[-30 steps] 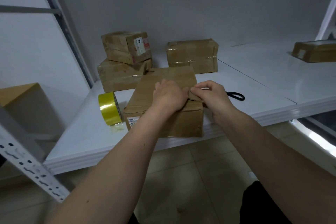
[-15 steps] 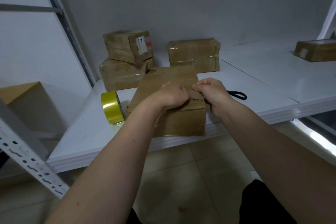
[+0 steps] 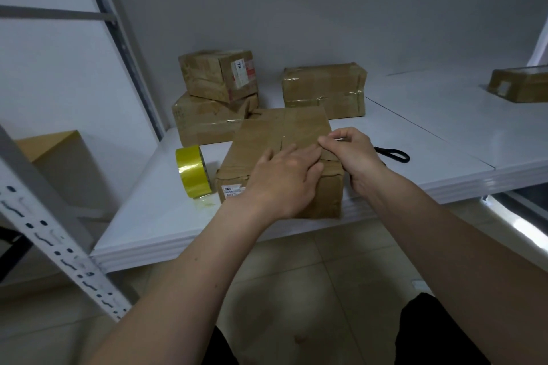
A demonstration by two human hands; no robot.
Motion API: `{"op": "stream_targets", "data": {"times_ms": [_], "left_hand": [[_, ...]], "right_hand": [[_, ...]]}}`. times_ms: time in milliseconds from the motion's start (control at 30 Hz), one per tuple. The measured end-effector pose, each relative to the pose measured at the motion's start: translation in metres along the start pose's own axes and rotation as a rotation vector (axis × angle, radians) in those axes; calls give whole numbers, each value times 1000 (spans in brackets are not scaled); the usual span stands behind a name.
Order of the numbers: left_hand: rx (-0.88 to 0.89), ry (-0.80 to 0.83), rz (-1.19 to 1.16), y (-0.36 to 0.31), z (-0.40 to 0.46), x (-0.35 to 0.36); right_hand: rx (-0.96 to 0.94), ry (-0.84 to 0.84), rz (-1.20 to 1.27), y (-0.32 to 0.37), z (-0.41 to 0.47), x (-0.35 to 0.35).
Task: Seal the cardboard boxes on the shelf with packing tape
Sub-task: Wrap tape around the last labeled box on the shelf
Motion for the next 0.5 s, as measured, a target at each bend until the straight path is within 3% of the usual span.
{"op": "stream_targets", "data": {"times_ms": [400, 500], "left_hand": [[-59, 27, 65, 9, -11, 3], [-152, -175, -44, 23, -17, -9]], "right_hand": [[-27, -15, -59, 9, -3, 0], [-101, -136, -125, 21, -4, -3]]}}
Point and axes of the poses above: each hand's wrist, its own z-axis towards the middle knuckle, its own x-axis out of the palm, y = z × x, the point moved 2 cm from there along z, towards the middle knuckle, and after that the axes turned 9 degrees about -y, right-handed, at the moved point
